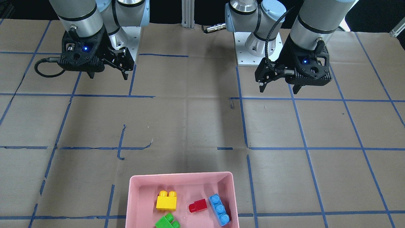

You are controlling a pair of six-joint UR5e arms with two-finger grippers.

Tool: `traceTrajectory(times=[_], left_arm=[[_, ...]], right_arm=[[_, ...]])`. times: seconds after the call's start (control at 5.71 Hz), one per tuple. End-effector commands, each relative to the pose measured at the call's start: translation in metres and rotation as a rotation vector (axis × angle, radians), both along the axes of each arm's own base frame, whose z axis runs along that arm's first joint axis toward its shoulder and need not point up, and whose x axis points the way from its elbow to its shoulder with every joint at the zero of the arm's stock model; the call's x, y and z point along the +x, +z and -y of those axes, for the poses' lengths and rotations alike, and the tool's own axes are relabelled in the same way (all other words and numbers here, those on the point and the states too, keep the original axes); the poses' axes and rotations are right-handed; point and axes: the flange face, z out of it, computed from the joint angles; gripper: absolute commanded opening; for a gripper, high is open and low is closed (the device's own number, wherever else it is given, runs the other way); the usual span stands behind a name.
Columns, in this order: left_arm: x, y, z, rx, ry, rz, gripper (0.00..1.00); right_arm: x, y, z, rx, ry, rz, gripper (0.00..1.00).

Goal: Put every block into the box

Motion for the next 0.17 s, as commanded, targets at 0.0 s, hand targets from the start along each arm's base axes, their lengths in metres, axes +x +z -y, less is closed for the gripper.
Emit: traceTrajectory(times=[0.0], left_arm=[[0.0000, 0.0005, -0.0008, -0.001, 0.000, 0.000, 1.00]], right_arm=[[0.0001, -0.0003, -0.0001, 0.002, 0.000, -0.002, 1.00]])
